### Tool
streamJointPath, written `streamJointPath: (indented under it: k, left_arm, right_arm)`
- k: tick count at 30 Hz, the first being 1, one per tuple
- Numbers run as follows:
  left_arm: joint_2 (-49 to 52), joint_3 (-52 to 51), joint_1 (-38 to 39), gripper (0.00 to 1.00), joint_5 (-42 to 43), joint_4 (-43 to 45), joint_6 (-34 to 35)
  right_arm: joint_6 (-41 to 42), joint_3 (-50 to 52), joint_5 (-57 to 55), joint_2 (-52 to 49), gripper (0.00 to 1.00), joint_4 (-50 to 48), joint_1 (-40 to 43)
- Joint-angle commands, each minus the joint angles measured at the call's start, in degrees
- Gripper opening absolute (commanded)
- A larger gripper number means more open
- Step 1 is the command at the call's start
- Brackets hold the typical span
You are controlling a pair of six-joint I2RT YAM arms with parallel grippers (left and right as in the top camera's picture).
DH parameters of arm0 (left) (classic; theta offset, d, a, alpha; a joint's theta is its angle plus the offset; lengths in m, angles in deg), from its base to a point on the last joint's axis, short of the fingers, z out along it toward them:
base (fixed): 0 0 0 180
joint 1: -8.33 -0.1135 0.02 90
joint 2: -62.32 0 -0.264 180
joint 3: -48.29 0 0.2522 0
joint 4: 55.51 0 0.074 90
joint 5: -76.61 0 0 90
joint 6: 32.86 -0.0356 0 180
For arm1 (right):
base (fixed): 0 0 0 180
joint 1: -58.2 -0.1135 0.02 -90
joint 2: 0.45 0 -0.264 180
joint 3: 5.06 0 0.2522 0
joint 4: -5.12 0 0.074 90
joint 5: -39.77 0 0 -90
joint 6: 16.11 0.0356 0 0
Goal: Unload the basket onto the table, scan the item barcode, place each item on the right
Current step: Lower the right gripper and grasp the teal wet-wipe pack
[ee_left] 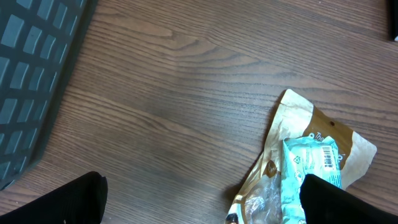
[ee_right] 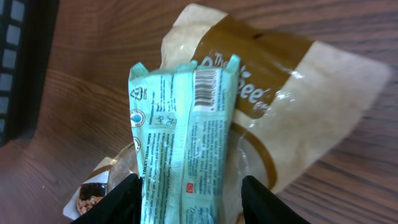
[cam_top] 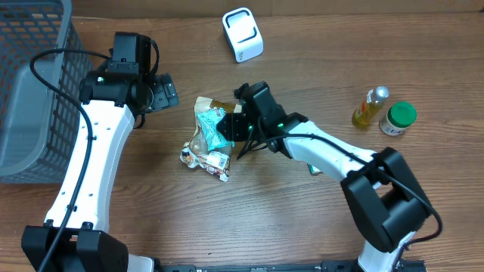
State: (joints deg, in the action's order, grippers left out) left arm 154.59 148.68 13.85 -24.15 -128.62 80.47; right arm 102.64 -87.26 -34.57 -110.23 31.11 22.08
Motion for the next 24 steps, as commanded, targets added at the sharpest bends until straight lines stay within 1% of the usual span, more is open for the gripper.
streamJointPath:
  k: [1, 5, 6, 9, 13, 15, 19, 22, 24]
  left_arm:
    - [-0.07, 0.59, 0.17, 1.00, -0.15, 0.00, -1.51]
    - [-0.07, 0.59, 0.17, 0.99, -0.15, 0.00, -1.51]
    - [-0.07, 0.59, 0.17, 0.99, -0.15, 0.00, -1.51]
    - [-0.07, 0.59, 0.17, 0.99, -0.15, 0.00, -1.51]
    - [-0.07, 0.59, 0.17, 0.99, -0.15, 0.00, -1.51]
    - [-0.07, 0.59, 0.17, 1.00, -0.15, 0.00, -1.51]
    - [-0.07, 0.59, 0.17, 1.00, -0.15, 0.00, -1.51]
    - [-0.07, 0.59, 0.17, 0.99, -0.15, 0.00, -1.51]
    - [-0.07, 0.59, 0.17, 1.00, -0.15, 0.00, -1.53]
  right_arm:
    - [-0.04, 0.26, 0.92, -1.92, 0.45, -1.27, -1.92]
    - [-0.04, 0.26, 0.90, -3.15, 0.35, -1.22, -3.02]
    - [-0.07, 0.26, 0.87, -3.30, 0.29, -1.25, -3.10]
    - [-1.22, 0.17, 0.42, -3.19, 0.04, -1.51, -3.10]
    - [-2.29, -1.20, 0.46, -0.90, 0.04, -1.18, -1.95]
    - [-4.39, -1.57, 0.46, 1.44, 0.04, -0.81, -1.22]
    - [-8.15, -1.57, 0.44, 6.10, 0.04, 3.74, 0.63]
    - [-11.06, -1.57, 0.44, 6.93, 0.04, 8.94, 2.25]
    - [-11.28, -1.55, -0.26, 6.91, 0.04, 13.14, 3.65]
